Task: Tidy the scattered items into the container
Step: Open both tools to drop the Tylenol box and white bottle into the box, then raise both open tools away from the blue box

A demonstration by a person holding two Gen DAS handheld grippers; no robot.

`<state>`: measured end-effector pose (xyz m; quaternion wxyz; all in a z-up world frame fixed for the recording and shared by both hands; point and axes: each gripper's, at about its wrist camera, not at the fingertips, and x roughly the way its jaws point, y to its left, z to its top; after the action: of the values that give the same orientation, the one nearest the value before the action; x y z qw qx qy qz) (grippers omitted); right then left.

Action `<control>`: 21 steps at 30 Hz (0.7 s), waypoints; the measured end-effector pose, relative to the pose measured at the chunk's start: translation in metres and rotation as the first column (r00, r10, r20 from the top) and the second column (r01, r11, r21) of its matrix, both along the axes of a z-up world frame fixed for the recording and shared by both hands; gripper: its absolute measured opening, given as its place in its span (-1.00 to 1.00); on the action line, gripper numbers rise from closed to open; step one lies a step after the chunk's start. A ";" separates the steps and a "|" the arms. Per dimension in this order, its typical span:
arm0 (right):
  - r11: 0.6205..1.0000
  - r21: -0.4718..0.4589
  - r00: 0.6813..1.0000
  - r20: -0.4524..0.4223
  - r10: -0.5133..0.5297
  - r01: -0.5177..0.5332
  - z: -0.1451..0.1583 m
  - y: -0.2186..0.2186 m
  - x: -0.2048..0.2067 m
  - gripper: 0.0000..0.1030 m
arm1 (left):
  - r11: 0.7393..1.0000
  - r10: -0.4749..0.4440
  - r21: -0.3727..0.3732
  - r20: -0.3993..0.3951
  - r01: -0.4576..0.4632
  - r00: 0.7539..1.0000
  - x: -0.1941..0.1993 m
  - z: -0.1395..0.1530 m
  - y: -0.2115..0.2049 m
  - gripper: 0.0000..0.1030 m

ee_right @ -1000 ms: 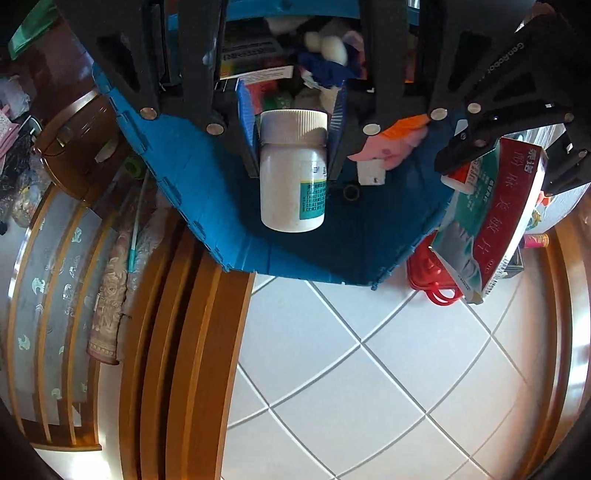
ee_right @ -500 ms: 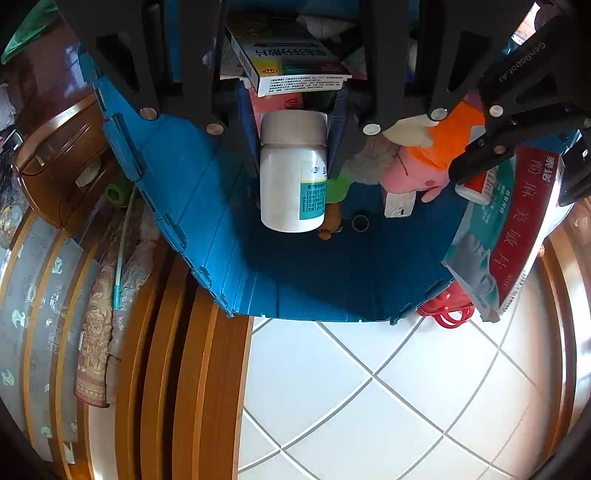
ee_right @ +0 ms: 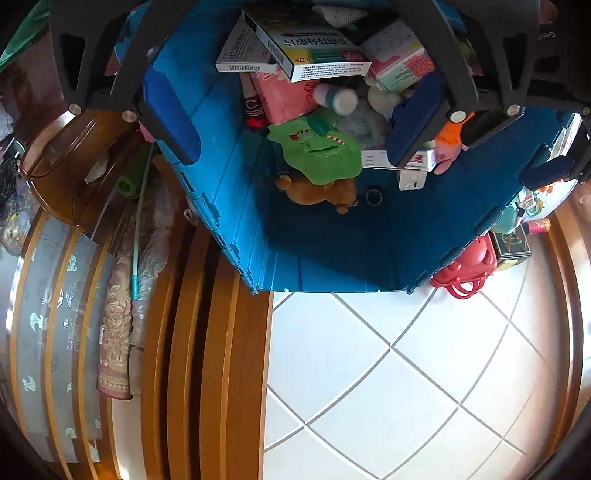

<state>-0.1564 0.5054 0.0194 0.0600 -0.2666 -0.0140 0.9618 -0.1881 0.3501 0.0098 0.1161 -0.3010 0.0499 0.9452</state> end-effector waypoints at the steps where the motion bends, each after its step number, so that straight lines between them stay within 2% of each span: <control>1: 1.000 -0.007 1.000 -0.005 -0.009 0.009 0.001 0.002 0.003 1.00 | 1.000 0.005 0.006 -0.004 -0.005 1.000 0.002 0.001 -0.003 0.99; 5: 0.999 -0.026 0.999 -0.021 -0.034 0.034 0.006 0.004 0.017 1.00 | 1.000 0.020 0.007 -0.018 -0.019 1.000 0.012 0.007 -0.015 0.99; 10: 1.000 -0.026 0.999 -0.044 -0.009 0.008 0.013 -0.016 0.040 1.00 | 0.998 0.059 0.018 -0.026 -0.059 0.998 0.025 0.012 -0.044 0.99; 15: 0.999 -0.049 0.998 -0.065 0.008 -0.012 0.018 -0.056 0.068 1.00 | 0.997 0.076 0.019 -0.041 -0.075 0.996 0.048 0.018 -0.088 0.99; 21: 0.995 -0.080 0.996 -0.068 0.053 -0.058 0.020 -0.125 0.105 1.00 | 0.993 0.117 0.003 -0.056 -0.117 0.992 0.083 0.025 -0.155 0.99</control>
<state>-0.0517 0.3808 0.0397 0.0227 -0.2363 0.0200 0.9712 -0.1053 0.1953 0.0350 0.0589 -0.2768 0.0354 0.9585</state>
